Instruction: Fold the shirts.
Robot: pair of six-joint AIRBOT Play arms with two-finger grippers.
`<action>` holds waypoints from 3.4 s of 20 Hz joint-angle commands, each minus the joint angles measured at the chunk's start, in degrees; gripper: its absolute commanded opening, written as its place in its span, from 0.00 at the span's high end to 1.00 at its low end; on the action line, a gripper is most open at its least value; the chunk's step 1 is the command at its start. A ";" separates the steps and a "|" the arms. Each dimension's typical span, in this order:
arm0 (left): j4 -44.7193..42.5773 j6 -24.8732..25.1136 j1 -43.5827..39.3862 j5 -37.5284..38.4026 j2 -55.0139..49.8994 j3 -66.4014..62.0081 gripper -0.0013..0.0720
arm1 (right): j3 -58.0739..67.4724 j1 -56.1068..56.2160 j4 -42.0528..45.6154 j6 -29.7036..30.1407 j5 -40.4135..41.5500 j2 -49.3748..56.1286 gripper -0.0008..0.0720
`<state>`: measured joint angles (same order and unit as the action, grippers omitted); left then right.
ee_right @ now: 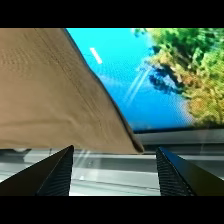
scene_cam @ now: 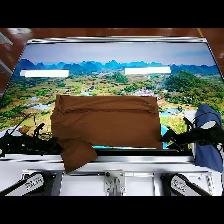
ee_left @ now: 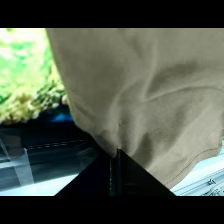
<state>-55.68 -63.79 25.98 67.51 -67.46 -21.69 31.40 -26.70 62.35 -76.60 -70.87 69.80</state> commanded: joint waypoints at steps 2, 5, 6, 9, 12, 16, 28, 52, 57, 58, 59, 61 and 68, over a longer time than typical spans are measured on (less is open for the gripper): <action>0.48 0.33 0.07 1.31 0.07 -0.11 0.93 | -2.45 0.02 -1.84 0.22 4.48 0.09 0.15; 0.50 0.33 0.07 1.57 0.07 -0.11 0.93 | -3.02 0.02 -3.69 0.76 5.20 3.56 0.15; 0.50 0.31 0.07 1.73 0.07 -0.11 0.93 | -3.02 0.02 -5.97 2.03 5.40 5.33 0.20; 0.48 0.33 0.07 2.25 0.63 -0.35 0.93 | -2.89 0.02 -9.11 4.33 6.16 6.38 0.83; 0.48 0.33 0.07 2.38 2.47 -3.74 0.93 | -0.72 0.02 -9.38 7.54 3.13 2.97 0.89; 2.60 1.66 0.00 8.33 2.78 -14.60 0.93 | 3.91 0.04 -11.41 7.91 1.81 -1.77 0.89; 11.28 -0.55 -7.58 8.79 -18.78 -48.48 0.93 | 32.00 17.75 -4.83 -0.98 12.94 14.75 0.89; 11.76 -12.61 -7.50 1.55 -38.56 -64.57 0.35 | 44.96 19.61 1.22 -5.70 12.37 28.89 0.17; 11.80 -12.59 -4.39 9.16 -38.29 -65.94 0.35 | 44.96 15.98 2.84 -5.64 11.17 26.67 0.16; 11.78 -12.59 -3.98 9.99 -38.03 -65.94 0.35 | 44.96 14.56 1.20 -7.48 9.81 26.97 0.06; 11.80 -12.57 -3.74 10.64 -37.83 -65.94 0.35 | 44.96 13.20 -2.10 -7.56 8.83 27.80 0.06; 11.80 -12.57 -3.87 11.17 -37.57 -65.94 0.35 | 44.96 12.07 -9.64 -4.63 7.89 29.94 0.06; 17.99 -11.72 -5.73 12.11 -37.57 -65.94 0.35 | 44.96 16.41 -13.51 -4.39 10.99 36.09 0.07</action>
<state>-41.12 -76.29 20.91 78.91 -105.08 -87.59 76.40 -11.75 50.22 -80.38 -61.87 103.79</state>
